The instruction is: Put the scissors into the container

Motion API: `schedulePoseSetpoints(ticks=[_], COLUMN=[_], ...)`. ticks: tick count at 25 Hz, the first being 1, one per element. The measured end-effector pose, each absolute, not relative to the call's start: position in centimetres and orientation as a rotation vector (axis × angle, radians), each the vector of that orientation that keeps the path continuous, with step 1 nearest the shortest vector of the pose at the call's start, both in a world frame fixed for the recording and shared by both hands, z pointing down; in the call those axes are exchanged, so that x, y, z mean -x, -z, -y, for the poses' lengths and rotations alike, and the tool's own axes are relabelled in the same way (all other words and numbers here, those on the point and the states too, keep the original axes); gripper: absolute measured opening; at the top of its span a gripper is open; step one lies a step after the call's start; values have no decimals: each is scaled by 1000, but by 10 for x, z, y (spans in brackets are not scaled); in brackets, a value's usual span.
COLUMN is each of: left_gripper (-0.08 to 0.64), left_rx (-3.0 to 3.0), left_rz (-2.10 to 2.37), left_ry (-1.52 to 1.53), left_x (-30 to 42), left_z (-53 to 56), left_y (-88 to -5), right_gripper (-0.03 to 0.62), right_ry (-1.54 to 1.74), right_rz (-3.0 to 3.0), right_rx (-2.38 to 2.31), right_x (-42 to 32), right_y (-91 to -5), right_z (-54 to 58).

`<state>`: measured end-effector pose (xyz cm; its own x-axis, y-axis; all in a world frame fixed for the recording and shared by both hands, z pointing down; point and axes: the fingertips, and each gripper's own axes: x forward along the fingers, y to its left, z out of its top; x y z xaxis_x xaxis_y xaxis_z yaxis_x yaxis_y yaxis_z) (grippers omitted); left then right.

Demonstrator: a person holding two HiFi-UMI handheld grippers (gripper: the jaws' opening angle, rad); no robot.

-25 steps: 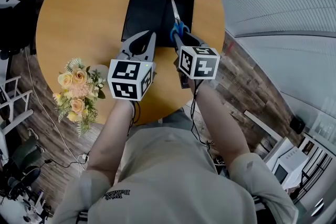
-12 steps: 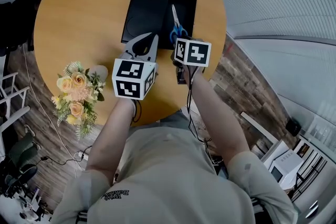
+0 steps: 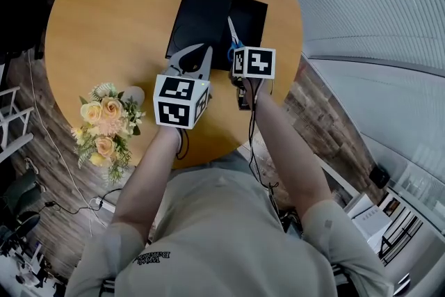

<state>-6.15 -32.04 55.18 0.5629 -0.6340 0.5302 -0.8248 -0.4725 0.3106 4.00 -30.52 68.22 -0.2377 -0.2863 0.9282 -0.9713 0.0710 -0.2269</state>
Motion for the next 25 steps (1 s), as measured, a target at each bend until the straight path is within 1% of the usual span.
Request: schedulePoseSetpoints(ticks=[9,18,25], left_gripper=[23,23,23], left_rx=[-2248,-2247,-2269], left_rz=[1144,1139,1149], left_ry=[-470,-486,-494], left_x=[65,66,68], left_z=[317,307,299], left_y=[-553,-554,-540], right_gripper=[98,98,98], right_ry=[-1165,-1181,-1183], right_rz=[1617,1643,1680], right_rx=[-1115,-1117,-1184], right_x=[-23,-21,-29], right_y=[-692,-691,-681], right_z=[306,307,307])
